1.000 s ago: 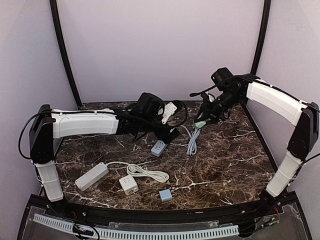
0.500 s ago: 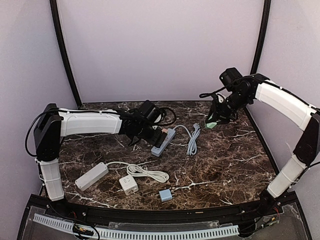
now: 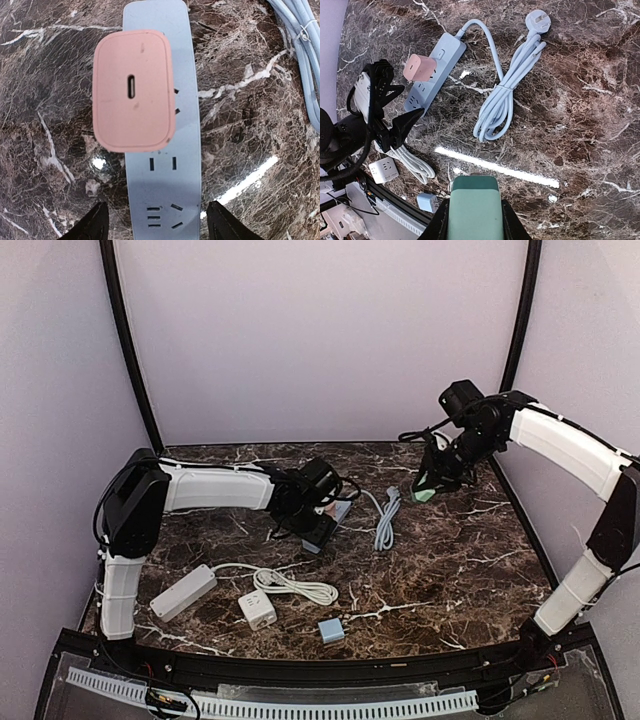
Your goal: Insert the plug
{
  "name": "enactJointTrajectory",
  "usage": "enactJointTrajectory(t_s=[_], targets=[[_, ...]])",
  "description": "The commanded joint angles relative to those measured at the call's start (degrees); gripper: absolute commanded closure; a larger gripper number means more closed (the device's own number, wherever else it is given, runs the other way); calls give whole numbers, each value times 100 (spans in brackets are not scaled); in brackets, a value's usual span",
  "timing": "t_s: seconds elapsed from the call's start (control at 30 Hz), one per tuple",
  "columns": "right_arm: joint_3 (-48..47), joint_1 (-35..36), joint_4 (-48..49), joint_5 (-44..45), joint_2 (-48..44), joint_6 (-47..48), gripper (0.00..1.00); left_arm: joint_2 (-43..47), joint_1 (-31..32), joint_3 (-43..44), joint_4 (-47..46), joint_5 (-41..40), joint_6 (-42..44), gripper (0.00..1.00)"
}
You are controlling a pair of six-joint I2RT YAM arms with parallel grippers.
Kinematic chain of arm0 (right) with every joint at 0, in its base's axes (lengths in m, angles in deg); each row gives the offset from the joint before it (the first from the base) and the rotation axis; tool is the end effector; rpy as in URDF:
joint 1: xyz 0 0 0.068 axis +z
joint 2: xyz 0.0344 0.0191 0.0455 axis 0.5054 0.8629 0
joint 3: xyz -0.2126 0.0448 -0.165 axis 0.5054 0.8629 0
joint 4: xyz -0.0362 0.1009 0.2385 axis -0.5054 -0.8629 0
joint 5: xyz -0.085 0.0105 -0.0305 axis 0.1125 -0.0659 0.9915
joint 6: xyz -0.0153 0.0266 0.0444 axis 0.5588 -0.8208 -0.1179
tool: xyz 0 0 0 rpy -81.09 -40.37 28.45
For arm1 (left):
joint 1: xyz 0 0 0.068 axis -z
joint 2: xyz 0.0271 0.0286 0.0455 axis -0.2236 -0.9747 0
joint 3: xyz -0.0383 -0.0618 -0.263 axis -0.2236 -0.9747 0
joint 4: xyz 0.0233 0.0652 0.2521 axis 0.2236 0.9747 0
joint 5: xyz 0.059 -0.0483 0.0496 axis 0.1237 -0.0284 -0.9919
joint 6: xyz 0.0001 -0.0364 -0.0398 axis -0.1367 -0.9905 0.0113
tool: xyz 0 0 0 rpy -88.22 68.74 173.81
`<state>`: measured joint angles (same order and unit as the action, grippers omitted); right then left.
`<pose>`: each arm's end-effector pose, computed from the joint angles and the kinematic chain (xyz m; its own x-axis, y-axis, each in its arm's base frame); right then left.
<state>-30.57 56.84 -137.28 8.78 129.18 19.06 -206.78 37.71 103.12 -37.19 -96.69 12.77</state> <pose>0.2809 0.1512 0.3264 -0.9587 0.0092 -0.2843 -0.1185 0.8956 0.4287 0.2963 -0.3498 0.1767 -0.7116 0.4485 -0.5408 0.5165 0.8557 0.0300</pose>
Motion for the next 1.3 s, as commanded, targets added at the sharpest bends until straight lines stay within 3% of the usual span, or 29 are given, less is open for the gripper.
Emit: enactJointTrajectory(t_s=[0.0, 0.2, 0.5, 0.67, 0.97, 1.27], targets=[[190, -42, -6, 51, -167, 136, 100, -114, -35, 256, 386, 263, -253, 34], [234, -59, 1, 19, -190, 202, 100, -413, -28, 577, 686, 276, -412, 48], [315, -64, 1, -32, -266, 247, 100, -692, -30, 935, 1110, 14, -625, 55], [421, -66, 14, -44, -327, 273, 100, -717, -29, 974, 1122, 115, -798, 73], [723, -68, 84, 54, -489, 237, 100, -990, -49, 1210, 1399, 46, -1902, 76], [1277, -65, 159, 116, -761, 102, 100, -1289, -76, 1464, 1233, 470, -3016, 80]])
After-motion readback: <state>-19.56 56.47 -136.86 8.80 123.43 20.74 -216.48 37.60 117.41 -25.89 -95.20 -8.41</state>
